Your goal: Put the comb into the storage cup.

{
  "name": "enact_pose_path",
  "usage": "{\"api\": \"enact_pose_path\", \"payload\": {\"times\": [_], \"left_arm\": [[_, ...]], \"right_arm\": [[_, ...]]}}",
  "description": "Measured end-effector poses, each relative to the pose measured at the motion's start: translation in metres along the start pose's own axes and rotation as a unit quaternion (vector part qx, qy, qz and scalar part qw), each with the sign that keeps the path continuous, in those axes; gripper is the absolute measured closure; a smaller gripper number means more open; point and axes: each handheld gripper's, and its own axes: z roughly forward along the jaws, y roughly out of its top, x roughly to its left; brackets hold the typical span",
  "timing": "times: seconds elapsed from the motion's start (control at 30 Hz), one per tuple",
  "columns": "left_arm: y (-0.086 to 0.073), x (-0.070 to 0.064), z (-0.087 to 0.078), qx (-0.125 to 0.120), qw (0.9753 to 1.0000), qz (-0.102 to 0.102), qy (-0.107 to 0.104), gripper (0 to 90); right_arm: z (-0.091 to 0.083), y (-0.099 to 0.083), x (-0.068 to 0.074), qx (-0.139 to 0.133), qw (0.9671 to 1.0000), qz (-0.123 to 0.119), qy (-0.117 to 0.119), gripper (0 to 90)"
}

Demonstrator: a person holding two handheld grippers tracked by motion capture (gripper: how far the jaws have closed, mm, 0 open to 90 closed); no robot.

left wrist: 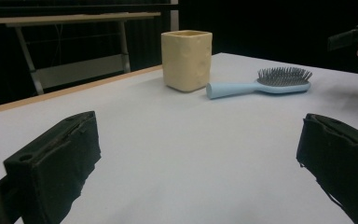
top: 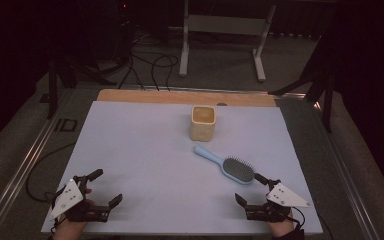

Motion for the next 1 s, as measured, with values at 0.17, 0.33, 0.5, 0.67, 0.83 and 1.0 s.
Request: {"api": "enact_pose_path", "payload": {"times": [0.17, 0.33, 0.5, 0.67, 0.83, 1.0], "left_arm": [[0.0, 0.0, 0.0, -0.004, 1.0, 0.002, -0.001, 0.0], [0.0, -0.001, -0.001, -0.004, 0.9999, 0.009, -0.004, 0.0], [0.0, -0.002, 0.0, -0.005, 0.9999, 0.008, -0.007, 0.0], [-0.001, -0.001, 0.0, -0.005, 1.0, 0.004, -0.006, 0.0], [-0.001, -0.001, -0.001, -0.003, 1.0, 0.003, -0.005, 0.0], [0.0, -0.001, -0.002, -0.005, 1.0, 0.003, -0.004, 0.0]], "right_arm": [[0.0, 0.0, 0.003, -0.001, 1.0, -0.009, 0.0, 7.9], [-0.001, 0.0, 0.003, -0.017, 0.9999, 0.002, -0.001, 8.0], [-0.002, 0.002, 0.005, -0.017, 0.9998, 0.005, 0.001, 8.0], [-0.003, 0.006, 0.006, -0.007, 1.0, 0.004, 0.002, 8.0], [-0.005, 0.011, 0.01, 0.0, 1.0, 0.002, 0.005, 8.0], [-0.008, 0.019, 0.012, 0.006, 1.0, -0.002, 0.005, 8.1]]}}
